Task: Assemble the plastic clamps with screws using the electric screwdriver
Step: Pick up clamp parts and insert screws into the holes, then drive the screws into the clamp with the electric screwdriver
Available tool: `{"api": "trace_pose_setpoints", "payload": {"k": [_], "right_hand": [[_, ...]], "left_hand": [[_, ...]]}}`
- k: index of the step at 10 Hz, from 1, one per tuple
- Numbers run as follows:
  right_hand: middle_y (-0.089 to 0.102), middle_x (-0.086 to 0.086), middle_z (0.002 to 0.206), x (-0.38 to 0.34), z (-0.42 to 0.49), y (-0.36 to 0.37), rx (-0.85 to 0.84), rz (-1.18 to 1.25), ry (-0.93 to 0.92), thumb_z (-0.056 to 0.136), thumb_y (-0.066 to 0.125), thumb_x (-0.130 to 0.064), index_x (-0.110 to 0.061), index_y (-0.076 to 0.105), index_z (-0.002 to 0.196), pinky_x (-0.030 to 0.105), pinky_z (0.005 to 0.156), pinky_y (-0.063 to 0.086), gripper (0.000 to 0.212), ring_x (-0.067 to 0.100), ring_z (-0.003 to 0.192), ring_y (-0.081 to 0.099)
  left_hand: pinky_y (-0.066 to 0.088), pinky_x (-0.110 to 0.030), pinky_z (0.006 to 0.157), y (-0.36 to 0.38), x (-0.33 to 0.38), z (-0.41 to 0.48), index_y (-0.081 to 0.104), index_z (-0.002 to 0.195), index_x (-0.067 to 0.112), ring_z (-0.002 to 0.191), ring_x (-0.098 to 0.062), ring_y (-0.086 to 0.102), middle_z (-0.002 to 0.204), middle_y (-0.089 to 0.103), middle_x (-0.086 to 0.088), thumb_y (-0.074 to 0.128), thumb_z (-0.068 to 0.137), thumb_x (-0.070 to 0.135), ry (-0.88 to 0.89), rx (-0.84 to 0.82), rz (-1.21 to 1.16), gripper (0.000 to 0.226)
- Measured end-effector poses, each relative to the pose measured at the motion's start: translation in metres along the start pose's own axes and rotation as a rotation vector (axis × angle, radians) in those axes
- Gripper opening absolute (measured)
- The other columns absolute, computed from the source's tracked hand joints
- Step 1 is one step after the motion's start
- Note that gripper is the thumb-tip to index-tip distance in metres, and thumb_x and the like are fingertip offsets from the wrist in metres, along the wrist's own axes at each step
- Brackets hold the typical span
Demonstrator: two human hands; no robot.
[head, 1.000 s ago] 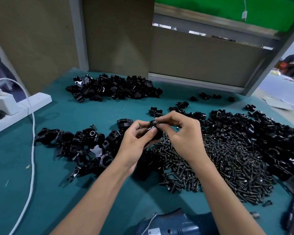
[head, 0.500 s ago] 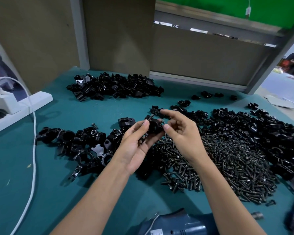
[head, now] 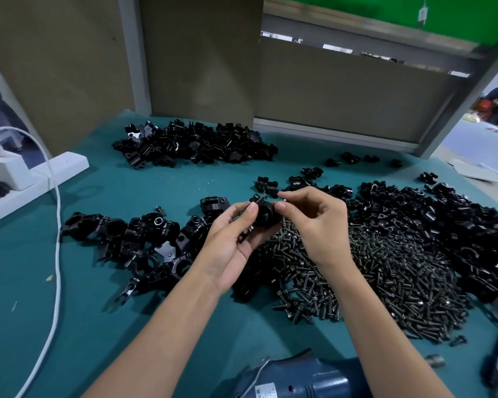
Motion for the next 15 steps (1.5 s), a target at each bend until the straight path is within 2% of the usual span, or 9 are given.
{"api": "trace_pose_setpoints", "payload": {"k": [3,5,6,7,8,9,12,14,15], "right_hand": [[0.073,-0.009,0.085,-0.002,0.0,0.0,-0.063,-0.053,-0.085,0.077,0.079,-0.002,-0.02,0.074,0.087,0.022,0.079,0.053,0.02,0.007,0.083,0.069],[0.067,-0.002,0.105,-0.006,-0.003,-0.001,-0.117,-0.039,-0.039,0.085,0.072,-0.014,-0.02,0.076,0.099,0.041,0.083,0.053,0.016,0.015,0.101,0.062],[0.069,-0.001,0.103,-0.02,-0.002,-0.011,-0.115,-0.036,-0.011,0.091,0.066,-0.017,-0.025,0.07,0.115,0.043,0.077,0.055,0.026,0.02,0.09,0.063],[0.072,-0.016,0.094,-0.041,-0.014,-0.031,-0.369,-0.172,-0.078,0.093,0.057,-0.041,-0.039,0.069,0.113,0.015,0.06,0.047,0.023,0.002,0.069,0.061],[0.062,-0.029,0.1,-0.04,-0.07,-0.041,-0.766,-0.469,-0.183,0.097,0.036,-0.063,-0.046,0.064,0.114,0.011,0.073,0.05,0.037,-0.009,0.092,0.06],[0.056,-0.023,0.08,-0.028,-0.122,-0.051,-0.847,-0.861,-0.411,0.101,0.027,-0.057,-0.046,0.065,0.114,0.008,0.06,0.049,0.041,-0.008,0.071,0.053],[0.057,-0.018,0.061,-0.028,-0.155,-0.059,-0.556,-1.009,-0.719,0.103,0.035,-0.024,-0.037,0.051,0.125,0.014,0.047,0.046,0.029,0.002,0.045,0.048],[0.073,-0.005,0.093,-0.047,-0.123,-0.089,-0.149,-0.896,-0.811,0.084,0.065,-0.036,-0.024,0.055,0.123,0.024,0.096,0.044,0.042,0.006,0.085,0.065],[0.066,0.015,0.102,-0.059,-0.099,-0.077,0.176,-0.818,-0.829,0.086,0.062,-0.025,-0.009,0.062,0.122,0.029,0.099,0.045,0.04,0.013,0.096,0.057]], "left_hand": [[0.06,-0.033,0.08,0.0,0.002,-0.002,0.042,0.135,-0.016,0.105,-0.032,0.07,0.126,0.062,-0.029,0.063,0.084,0.013,-0.006,0.031,-0.057,0.062],[0.06,-0.031,0.078,-0.001,0.004,-0.002,0.051,0.128,-0.01,0.104,-0.033,0.07,0.114,0.069,-0.024,0.063,0.085,0.014,-0.021,0.006,-0.076,0.051],[0.06,-0.032,0.076,-0.001,0.005,-0.002,0.052,0.123,-0.001,0.1,-0.034,0.071,0.111,0.071,-0.024,0.063,0.084,0.013,-0.014,0.01,-0.09,0.043],[0.06,-0.032,0.075,-0.002,0.007,-0.001,0.05,0.124,0.001,0.098,-0.034,0.072,0.111,0.071,-0.024,0.064,0.082,0.012,-0.01,0.034,-0.104,0.046],[0.061,-0.035,0.076,-0.004,0.009,0.0,0.045,0.135,-0.003,0.097,-0.036,0.072,0.108,0.071,-0.026,0.062,0.083,0.013,-0.015,0.049,-0.158,0.058],[0.061,-0.035,0.076,-0.006,0.01,0.002,0.04,0.139,-0.008,0.1,-0.038,0.071,0.109,0.069,-0.029,0.06,0.088,0.012,-0.037,0.068,-0.184,0.058],[0.059,-0.027,0.076,-0.013,0.007,0.006,0.061,0.115,0.005,0.089,-0.029,0.072,0.089,0.075,-0.013,0.075,0.064,-0.002,0.057,0.06,0.129,0.054],[0.06,-0.032,0.076,-0.016,0.006,0.007,0.068,0.112,0.011,0.086,-0.029,0.071,0.091,0.074,-0.015,0.074,0.065,-0.006,0.05,0.022,0.183,0.051],[0.06,-0.029,0.073,-0.014,0.008,0.007,0.069,0.108,0.011,0.087,-0.031,0.072,0.091,0.075,-0.014,0.075,0.063,-0.005,0.035,0.019,0.244,0.048]]}}
Point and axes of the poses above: each hand's wrist, its own z-axis towards the middle knuckle, its own y-axis out of the palm, x = y × z, the point moved 3 cm from there along z, towards the middle knuckle
